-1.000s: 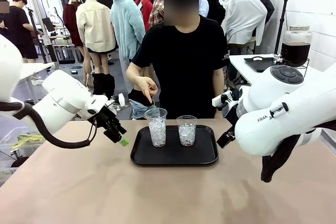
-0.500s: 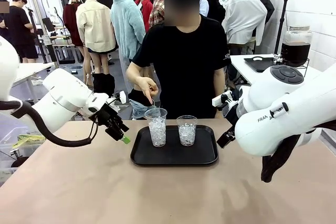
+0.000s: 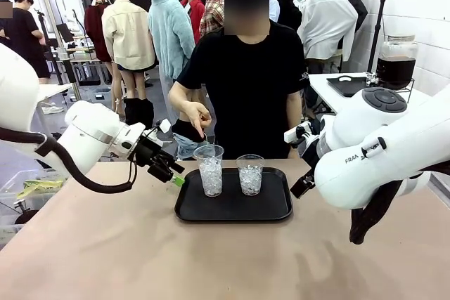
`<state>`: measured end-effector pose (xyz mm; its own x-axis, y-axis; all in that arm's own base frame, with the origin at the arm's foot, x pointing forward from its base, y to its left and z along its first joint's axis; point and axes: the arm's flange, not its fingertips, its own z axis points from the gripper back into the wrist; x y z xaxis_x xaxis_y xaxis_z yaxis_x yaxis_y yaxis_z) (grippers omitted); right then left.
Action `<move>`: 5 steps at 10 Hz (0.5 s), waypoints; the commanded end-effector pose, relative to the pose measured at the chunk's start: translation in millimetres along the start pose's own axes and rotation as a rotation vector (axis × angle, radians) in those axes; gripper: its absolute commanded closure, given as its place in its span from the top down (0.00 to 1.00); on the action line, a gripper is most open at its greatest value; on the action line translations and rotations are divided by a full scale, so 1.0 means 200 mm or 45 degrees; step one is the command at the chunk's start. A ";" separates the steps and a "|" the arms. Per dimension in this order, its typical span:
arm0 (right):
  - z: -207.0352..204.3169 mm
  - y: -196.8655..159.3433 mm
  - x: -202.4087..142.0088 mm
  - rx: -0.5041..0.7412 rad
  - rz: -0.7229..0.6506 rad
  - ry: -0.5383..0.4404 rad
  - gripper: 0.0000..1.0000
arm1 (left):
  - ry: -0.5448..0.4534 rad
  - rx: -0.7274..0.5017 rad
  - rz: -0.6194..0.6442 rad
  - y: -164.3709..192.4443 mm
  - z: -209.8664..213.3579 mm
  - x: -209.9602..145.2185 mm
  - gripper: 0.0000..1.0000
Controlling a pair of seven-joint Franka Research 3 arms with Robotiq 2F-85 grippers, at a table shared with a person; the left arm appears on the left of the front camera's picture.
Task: Pour the drink into the iced cup.
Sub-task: Pick up the iced cup indicated by the human and present it to them.
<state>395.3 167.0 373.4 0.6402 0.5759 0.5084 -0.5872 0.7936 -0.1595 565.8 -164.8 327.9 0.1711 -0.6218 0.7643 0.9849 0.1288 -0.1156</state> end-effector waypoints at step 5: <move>0.00 0.00 0.00 0.001 -0.001 0.000 1.00 | -0.235 -0.009 -0.197 0.10 -0.17 -0.02 1.00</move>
<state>395.3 166.9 373.4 0.6402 0.5758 0.5084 -0.5871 0.7936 -0.1595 587.1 -183.9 306.7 0.0631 -0.5478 0.8342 0.9974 0.0632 -0.0340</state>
